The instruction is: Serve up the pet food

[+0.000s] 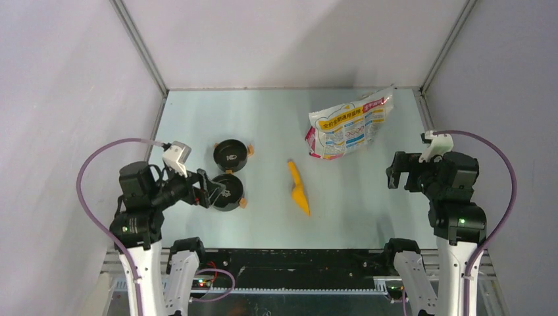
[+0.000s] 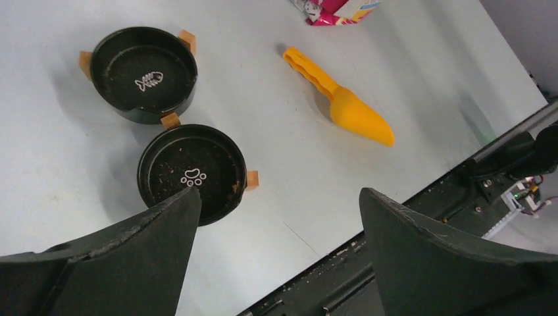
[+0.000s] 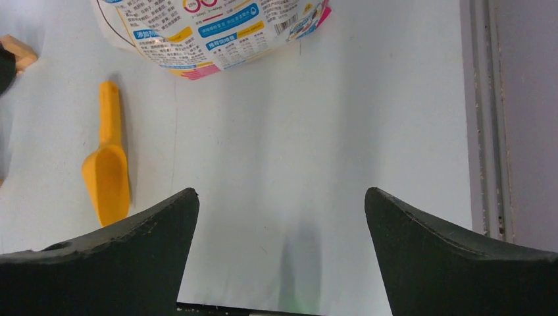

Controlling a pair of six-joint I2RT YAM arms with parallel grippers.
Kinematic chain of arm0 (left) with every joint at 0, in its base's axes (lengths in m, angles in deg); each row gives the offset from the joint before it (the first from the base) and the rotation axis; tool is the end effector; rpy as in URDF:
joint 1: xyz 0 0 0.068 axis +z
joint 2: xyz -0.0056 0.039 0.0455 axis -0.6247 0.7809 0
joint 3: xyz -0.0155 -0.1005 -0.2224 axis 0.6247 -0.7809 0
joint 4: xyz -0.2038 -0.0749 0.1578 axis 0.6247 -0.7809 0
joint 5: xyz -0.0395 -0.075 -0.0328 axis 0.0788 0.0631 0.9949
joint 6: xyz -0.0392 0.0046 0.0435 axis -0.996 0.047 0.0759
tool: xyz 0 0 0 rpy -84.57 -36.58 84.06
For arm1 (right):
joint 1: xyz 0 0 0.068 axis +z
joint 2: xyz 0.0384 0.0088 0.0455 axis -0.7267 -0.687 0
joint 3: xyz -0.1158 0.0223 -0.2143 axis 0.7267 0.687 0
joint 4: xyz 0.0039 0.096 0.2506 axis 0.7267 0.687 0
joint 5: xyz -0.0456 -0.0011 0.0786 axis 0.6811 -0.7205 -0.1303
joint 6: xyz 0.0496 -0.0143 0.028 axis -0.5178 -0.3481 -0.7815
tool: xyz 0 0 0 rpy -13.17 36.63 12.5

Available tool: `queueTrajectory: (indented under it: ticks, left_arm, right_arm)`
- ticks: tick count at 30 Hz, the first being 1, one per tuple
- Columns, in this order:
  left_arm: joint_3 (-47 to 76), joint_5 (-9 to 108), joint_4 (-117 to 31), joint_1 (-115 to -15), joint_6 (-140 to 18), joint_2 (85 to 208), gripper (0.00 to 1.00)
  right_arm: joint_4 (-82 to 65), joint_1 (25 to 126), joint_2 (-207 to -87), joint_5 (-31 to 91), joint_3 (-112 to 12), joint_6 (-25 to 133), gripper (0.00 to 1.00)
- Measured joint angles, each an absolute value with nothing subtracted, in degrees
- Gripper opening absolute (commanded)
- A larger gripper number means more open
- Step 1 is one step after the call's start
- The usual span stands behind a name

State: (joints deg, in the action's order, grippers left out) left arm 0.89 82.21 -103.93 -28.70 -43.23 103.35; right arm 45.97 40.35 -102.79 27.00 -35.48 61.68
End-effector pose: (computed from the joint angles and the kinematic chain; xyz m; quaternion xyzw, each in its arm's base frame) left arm 0.1124 -0.0085 0.3482 0.1426 0.8250 -0.2397 0.4915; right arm 0.1371 -0.0068 0.3537 -0.0059 0.8667 0.0529 0.4960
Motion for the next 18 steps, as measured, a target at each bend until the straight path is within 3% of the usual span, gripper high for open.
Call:
queueTrajectory:
  ticks: [8,18]
  left_arm:
    - [2.94,80.61,-99.85,-38.36,-45.64,112.98,0.83]
    - [37.45,68.11,-96.54,-64.57,-40.07,145.83,0.82]
  right_arm:
    - [39.7,40.41,-107.64,21.34,-35.44,58.69,0.99]
    - [34.34,41.51,-119.29,15.09,-39.53,53.66,0.96]
